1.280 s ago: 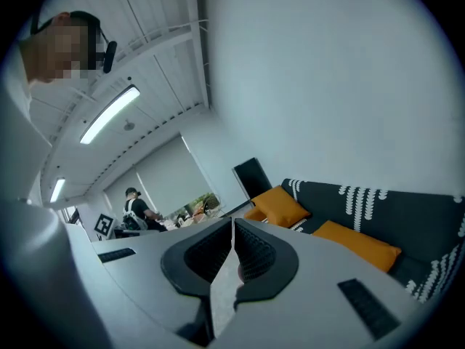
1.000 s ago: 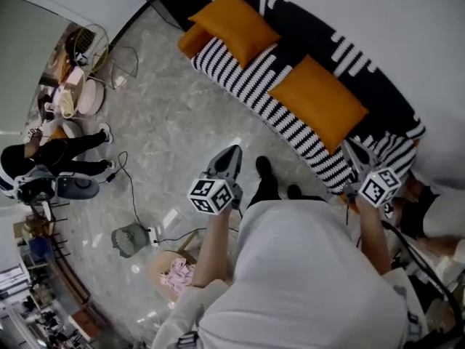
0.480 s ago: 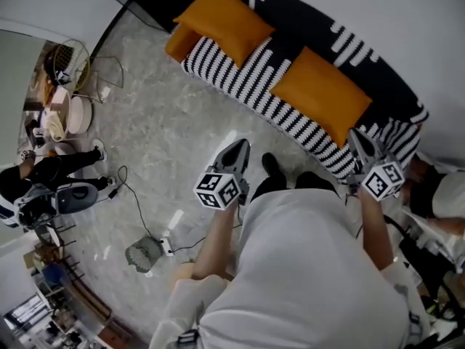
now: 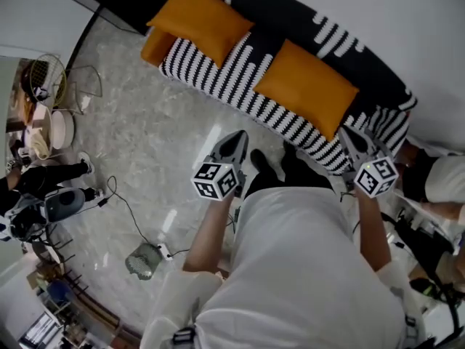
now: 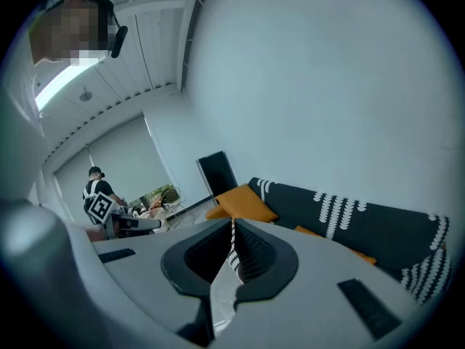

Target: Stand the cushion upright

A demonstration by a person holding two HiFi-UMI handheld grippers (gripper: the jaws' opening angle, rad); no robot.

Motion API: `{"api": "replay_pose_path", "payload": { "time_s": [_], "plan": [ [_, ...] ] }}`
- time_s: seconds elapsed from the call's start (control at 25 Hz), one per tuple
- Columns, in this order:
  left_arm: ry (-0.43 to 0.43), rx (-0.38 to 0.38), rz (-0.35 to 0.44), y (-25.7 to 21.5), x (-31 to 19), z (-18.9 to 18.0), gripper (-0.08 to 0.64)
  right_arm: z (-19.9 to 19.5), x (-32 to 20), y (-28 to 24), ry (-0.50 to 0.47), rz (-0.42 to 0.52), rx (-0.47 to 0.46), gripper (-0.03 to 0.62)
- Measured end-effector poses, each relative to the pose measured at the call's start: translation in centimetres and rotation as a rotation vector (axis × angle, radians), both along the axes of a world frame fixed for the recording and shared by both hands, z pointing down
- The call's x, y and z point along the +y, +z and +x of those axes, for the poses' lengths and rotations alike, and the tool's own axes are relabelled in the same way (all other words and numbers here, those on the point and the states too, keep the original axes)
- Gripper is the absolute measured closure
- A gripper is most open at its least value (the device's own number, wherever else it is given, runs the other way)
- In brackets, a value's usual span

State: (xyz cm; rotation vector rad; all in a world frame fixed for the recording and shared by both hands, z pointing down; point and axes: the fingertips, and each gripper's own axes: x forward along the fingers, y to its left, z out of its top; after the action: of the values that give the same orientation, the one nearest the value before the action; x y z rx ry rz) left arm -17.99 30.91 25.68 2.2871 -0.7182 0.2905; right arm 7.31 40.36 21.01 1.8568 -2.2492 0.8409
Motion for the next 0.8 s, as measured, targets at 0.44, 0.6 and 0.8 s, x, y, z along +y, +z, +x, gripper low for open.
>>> {"api": "replay_pose_path", "payload": {
  "time_s": [0.44,0.6,0.8],
  "plan": [
    [-0.062,-0.019,-0.048,1.5,-2.7,7.5,0.558,5.4,-4.9,3.4,-0.138,-0.058,0.049,0.555],
    [-0.074,-0.060,-0.084,4.1,-3.5,11.7,0.558,8.9,-7.3,6.0,-0.187,-0.091,0.049,0.555],
    [-0.079,-0.062,-0.131,7.2,-4.4,15.9,0.558,12.0,-9.7,9.4,-0.256,-0.159,0.054,0.554]
  ]
}}
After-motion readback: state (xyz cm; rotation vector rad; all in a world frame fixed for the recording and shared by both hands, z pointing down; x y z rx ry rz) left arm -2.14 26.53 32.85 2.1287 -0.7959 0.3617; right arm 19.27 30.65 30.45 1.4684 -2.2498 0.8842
